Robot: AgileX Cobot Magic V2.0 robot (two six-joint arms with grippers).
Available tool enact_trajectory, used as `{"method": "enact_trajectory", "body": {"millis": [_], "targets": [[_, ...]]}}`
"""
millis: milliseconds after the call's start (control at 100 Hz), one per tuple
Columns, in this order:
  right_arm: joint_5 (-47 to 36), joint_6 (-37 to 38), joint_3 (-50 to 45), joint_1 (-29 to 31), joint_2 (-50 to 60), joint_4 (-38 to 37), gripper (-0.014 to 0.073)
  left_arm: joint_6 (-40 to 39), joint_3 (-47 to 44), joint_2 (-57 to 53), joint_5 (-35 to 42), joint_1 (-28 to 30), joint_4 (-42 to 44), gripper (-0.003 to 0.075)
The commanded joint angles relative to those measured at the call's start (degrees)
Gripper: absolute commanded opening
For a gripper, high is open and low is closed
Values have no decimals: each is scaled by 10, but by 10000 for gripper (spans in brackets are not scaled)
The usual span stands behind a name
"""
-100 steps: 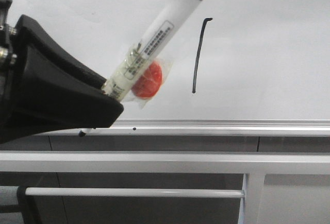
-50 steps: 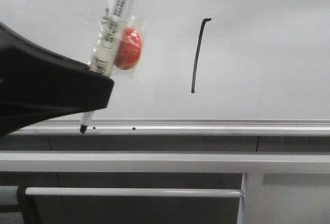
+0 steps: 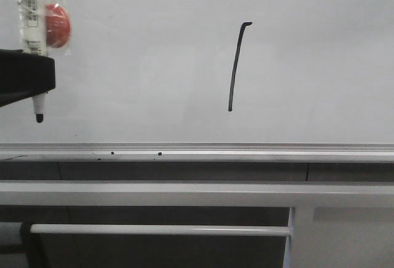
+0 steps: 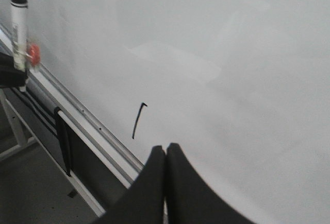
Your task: Write number 1 on whiteboard
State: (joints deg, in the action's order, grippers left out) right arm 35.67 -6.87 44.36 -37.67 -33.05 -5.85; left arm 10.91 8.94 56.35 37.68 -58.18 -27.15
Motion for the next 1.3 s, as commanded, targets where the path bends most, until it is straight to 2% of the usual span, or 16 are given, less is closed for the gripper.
{"method": "enact_trajectory", "body": {"millis": [0, 110, 240, 420, 590, 730, 890, 1290], "targets": [[-25, 48, 2, 3, 15, -51, -58, 10, 12, -4, 63, -4, -6, -21], [-10, 79, -12, 3, 32, -71, -59, 10, 12, 11, 70, -4, -13, -21], [-3, 81, -19, 3, 38, -71, -59, -10, 12, 50, 86, -10, -11, -20], [-2, 81, -19, 3, 38, -78, -59, -26, 12, 116, 222, -67, -44, -21], [2, 81, -19, 3, 38, -84, -59, -26, 12, 178, 296, -128, -109, -20], [3, 81, -19, 3, 38, -87, -59, -26, 12, 223, 370, -155, -155, -20], [4, 81, -19, 3, 38, -88, -59, -62, 12, 245, 386, -157, -159, -20], [5, 81, -19, 3, 38, -88, -59, -68, 32, 266, 394, -157, -170, -20]]}}
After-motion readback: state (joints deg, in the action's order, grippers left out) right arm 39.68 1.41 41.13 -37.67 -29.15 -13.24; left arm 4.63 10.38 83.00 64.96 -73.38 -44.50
